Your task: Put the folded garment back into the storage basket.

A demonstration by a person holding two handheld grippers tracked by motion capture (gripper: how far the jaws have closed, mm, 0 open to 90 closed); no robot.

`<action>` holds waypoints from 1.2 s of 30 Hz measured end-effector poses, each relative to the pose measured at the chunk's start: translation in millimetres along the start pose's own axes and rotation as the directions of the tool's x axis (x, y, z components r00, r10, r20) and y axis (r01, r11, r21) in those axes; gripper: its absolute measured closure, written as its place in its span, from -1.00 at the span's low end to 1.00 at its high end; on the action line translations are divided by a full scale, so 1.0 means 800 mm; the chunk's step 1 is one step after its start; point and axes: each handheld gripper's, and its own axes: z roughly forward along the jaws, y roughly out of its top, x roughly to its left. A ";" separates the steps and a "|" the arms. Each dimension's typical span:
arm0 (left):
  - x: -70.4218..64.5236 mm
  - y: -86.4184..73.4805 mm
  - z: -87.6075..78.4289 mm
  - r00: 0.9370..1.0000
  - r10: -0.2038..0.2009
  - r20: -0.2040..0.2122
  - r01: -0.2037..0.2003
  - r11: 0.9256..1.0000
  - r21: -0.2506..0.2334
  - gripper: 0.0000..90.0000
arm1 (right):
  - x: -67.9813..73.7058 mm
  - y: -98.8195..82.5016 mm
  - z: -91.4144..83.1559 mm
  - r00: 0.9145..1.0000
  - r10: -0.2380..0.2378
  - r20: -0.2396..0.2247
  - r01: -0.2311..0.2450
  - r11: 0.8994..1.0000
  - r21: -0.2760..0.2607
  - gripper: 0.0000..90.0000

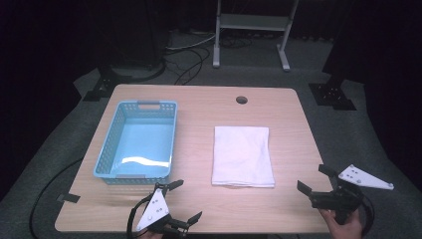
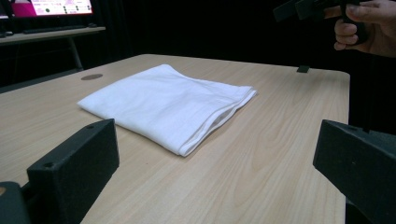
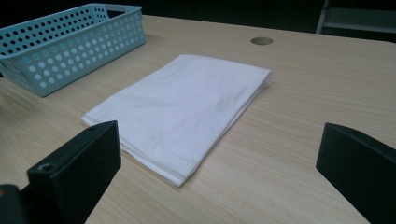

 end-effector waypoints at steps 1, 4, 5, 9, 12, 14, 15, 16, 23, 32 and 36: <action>0.000 0.000 0.000 1.000 0.000 0.000 0.000 1.000 0.000 -1.00 | 0.000 -0.002 -0.001 1.000 -0.002 -0.001 0.002 1.000 -0.005 -1.00; 0.000 0.000 0.001 1.000 0.002 0.001 -0.002 1.000 0.007 -1.00 | 0.002 -0.008 -0.007 1.000 0.001 0.006 -0.001 1.000 -0.008 -1.00; 0.000 0.000 0.001 1.000 0.003 0.001 -0.003 1.000 0.007 -1.00 | 0.003 -0.011 -0.010 1.000 -0.001 0.009 0.001 1.000 -0.006 -1.00; 0.000 0.000 -0.001 1.000 0.005 0.006 -0.005 1.000 -0.006 -1.00 | 0.002 -0.023 -0.022 1.000 0.005 0.028 -0.005 1.000 -0.015 -1.00; 0.000 -0.001 -0.001 1.000 0.007 0.013 -0.007 1.000 -0.016 -1.00 | -0.001 -0.032 -0.028 0.999 0.024 0.042 -0.023 0.999 -0.024 -1.00; 0.000 0.000 -0.001 1.000 0.008 0.014 -0.008 1.000 -0.006 -1.00 | -0.003 -0.038 -0.029 0.998 0.035 0.047 -0.034 0.999 -0.030 -1.00; 0.000 0.000 0.000 1.000 0.008 0.013 -0.008 1.000 -0.003 -1.00 | -0.004 -0.041 -0.029 0.998 0.045 0.048 -0.043 0.999 -0.030 -1.00; 0.000 0.000 0.000 1.000 0.008 0.013 -0.008 1.000 -0.003 -1.00 | -0.004 -0.041 -0.029 0.998 0.045 0.048 -0.043 0.999 -0.030 -1.00; 0.000 0.000 0.001 1.000 0.008 0.013 -0.008 1.000 0.004 -1.00 | -0.009 -0.035 -0.021 0.999 0.040 0.032 -0.039 0.999 -0.011 -1.00; -0.001 0.000 0.000 1.000 0.018 0.008 -0.018 1.000 -0.002 -1.00 | -0.004 -0.006 0.003 1.000 0.004 0.012 -0.004 1.000 0.015 -1.00; -0.001 0.000 0.000 1.000 0.017 0.006 -0.017 1.000 0.001 -1.00 | -0.002 0.005 0.012 1.000 -0.007 0.008 0.007 1.000 0.028 -1.00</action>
